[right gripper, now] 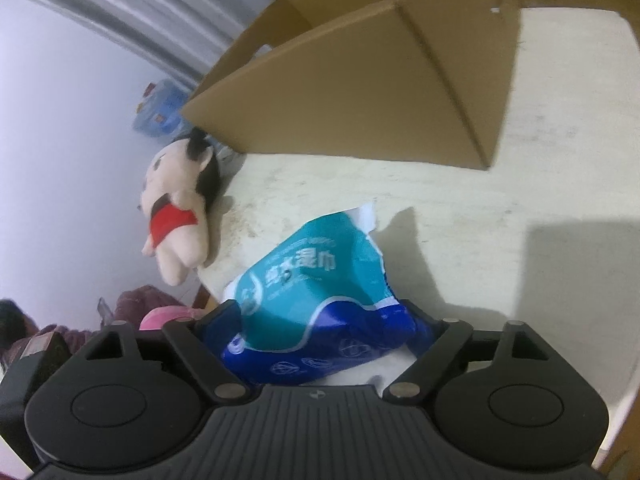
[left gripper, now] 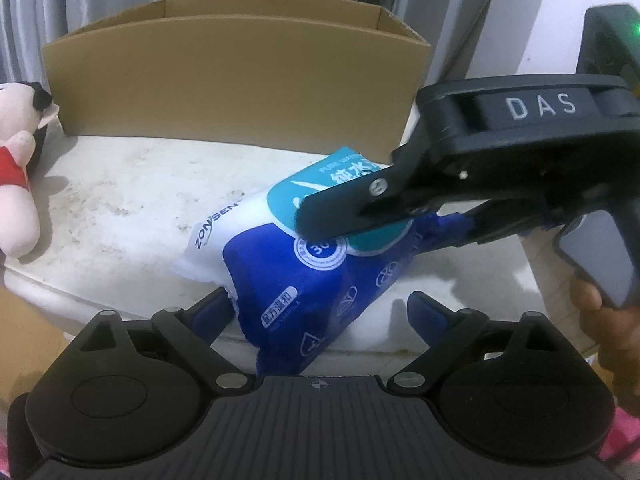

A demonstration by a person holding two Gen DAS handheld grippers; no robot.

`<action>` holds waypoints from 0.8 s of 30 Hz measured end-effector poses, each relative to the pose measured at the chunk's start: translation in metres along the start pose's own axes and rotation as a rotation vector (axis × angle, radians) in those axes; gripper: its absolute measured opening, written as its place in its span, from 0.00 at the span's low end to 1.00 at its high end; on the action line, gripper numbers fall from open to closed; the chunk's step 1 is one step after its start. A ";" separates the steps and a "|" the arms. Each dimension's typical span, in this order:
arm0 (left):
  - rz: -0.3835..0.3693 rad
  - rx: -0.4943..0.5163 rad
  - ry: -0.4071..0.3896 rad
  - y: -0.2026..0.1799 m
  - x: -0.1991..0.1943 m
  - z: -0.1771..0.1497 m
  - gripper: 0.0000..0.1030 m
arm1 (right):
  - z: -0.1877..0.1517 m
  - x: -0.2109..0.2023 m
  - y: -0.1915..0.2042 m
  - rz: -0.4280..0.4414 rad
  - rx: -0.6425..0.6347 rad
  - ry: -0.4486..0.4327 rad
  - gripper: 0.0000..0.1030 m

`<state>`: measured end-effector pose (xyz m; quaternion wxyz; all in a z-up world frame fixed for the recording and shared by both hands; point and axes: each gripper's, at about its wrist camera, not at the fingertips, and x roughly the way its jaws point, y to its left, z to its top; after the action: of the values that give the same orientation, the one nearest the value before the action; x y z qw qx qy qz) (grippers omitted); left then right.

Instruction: Organize objects

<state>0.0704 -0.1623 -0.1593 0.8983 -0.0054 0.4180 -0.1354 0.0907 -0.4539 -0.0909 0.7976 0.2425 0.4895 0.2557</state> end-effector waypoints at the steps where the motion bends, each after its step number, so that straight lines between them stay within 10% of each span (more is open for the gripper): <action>1: 0.006 -0.003 0.006 -0.001 -0.001 0.000 0.89 | -0.001 0.000 0.004 -0.007 -0.021 -0.003 0.81; 24: 0.024 -0.053 0.061 -0.007 -0.012 -0.009 0.91 | -0.007 -0.001 0.017 -0.026 -0.064 0.014 0.81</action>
<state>0.0546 -0.1648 -0.1551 0.8863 -0.0200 0.4484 -0.1137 0.0810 -0.4406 -0.0826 0.8047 0.2089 0.4898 0.2625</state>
